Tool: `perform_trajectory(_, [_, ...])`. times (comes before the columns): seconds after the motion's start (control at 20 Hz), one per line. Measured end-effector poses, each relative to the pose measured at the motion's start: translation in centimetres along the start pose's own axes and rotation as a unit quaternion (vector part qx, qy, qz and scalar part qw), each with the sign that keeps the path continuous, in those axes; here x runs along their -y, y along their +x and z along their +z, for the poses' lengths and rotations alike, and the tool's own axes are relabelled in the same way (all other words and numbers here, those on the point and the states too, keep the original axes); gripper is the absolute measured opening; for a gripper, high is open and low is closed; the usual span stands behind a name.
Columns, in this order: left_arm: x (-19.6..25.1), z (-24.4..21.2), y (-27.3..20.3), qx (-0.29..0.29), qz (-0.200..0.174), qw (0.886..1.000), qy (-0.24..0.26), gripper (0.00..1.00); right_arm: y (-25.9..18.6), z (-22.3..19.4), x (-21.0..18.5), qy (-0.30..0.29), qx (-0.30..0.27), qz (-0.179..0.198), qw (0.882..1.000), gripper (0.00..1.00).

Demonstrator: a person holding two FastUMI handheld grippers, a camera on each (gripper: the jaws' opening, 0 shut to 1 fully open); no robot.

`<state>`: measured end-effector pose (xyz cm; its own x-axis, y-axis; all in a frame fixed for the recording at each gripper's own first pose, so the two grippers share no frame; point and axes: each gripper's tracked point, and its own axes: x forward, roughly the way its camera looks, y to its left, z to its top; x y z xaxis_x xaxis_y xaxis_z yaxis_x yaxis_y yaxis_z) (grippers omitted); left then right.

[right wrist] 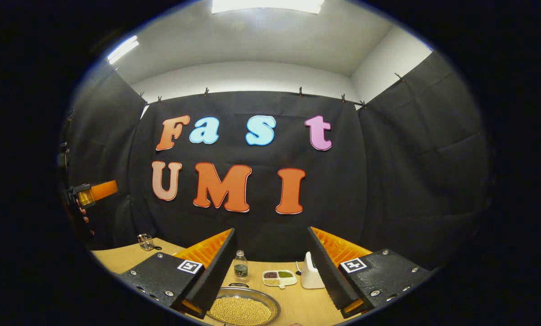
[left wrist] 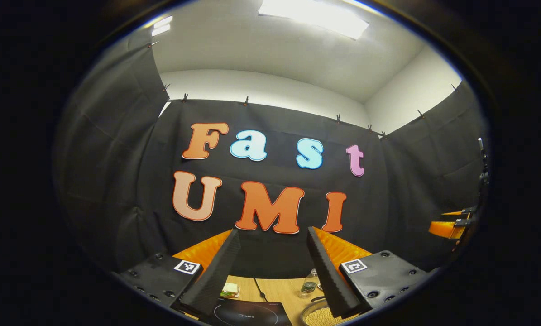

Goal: First push the handle of the pot to place it horizontally, then grasp the pot with both hands and set it on the induction cooktop.

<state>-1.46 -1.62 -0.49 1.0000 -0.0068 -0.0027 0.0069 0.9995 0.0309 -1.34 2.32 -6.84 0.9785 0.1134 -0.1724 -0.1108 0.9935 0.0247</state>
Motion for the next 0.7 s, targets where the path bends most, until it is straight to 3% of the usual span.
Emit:
perform_trajectory(0.35, [-0.8,-0.7,-0.2,-0.01,0.006,1.0,0.005,0.97,1.3,-7.3,-3.0,0.023,-0.105,0.044,0.993,0.94])
perform_trajectory(0.55, [-1.1,-1.3,-0.6,-0.013,0.013,1.0,0.012,0.97,1.4,-12.5,-5.7,0.045,-0.183,0.079,0.979,0.89])
perform_trajectory(0.7, [-1.2,-2.4,-0.8,-0.024,0.011,1.0,0.015,0.97,1.1,-16.3,-8.0,0.056,-0.237,0.108,0.964,0.78])
